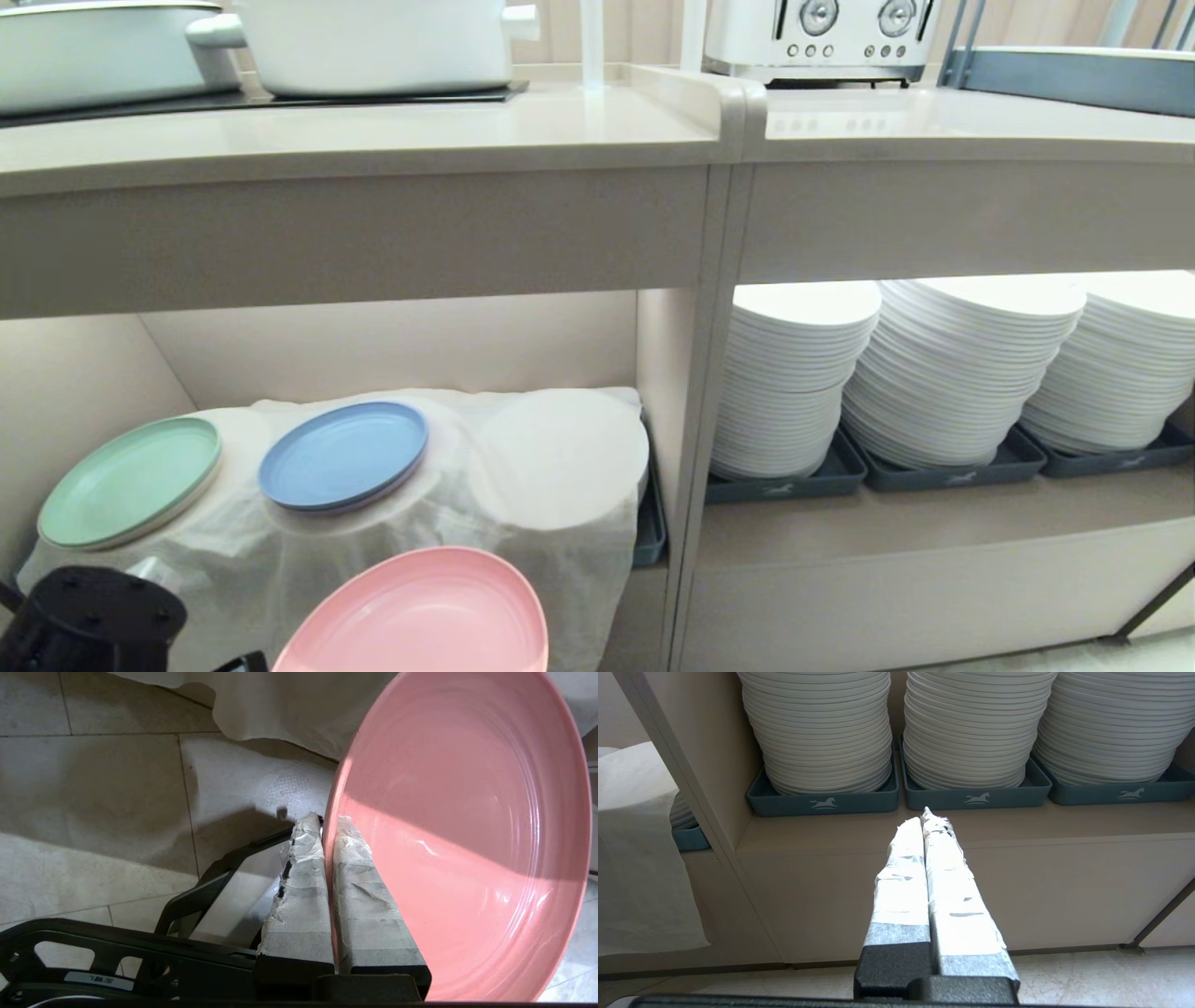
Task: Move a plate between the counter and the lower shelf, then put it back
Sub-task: Put the plate
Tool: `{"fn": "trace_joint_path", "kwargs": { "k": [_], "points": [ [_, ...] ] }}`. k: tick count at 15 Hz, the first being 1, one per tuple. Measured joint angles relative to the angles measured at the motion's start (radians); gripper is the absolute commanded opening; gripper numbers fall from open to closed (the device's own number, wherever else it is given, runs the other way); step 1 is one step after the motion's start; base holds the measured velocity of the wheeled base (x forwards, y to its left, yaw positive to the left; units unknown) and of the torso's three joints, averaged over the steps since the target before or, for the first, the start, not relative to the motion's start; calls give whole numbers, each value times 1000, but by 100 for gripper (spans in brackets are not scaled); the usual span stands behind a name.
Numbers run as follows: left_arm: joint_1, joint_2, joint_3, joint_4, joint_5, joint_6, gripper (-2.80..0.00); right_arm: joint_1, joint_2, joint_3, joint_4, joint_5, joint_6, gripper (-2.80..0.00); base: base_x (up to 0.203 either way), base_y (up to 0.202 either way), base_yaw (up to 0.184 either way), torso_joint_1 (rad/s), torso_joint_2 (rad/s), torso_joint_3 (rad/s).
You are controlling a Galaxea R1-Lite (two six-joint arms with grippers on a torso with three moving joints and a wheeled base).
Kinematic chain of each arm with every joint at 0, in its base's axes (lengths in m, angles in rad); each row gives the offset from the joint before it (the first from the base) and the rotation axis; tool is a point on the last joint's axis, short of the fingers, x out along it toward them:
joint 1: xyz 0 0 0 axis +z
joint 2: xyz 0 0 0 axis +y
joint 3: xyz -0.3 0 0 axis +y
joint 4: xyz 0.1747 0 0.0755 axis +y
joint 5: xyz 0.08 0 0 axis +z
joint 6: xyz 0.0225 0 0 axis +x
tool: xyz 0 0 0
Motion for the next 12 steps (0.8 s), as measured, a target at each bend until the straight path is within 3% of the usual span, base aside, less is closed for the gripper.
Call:
{"fn": "trace_joint_path", "kwargs": {
  "k": [9, 12],
  "points": [
    [1, -30, 27, -3, -2, 0, -280, -1, 0, 0, 0, 0, -2, -280, 0, 0, 0, 0, 0, 0],
    [0, -30, 28, -4, -2, 0, -280, 0, 0, 0, 0, 0, -2, -280, 0, 0, 0, 49, -233, -203]
  ]
}}
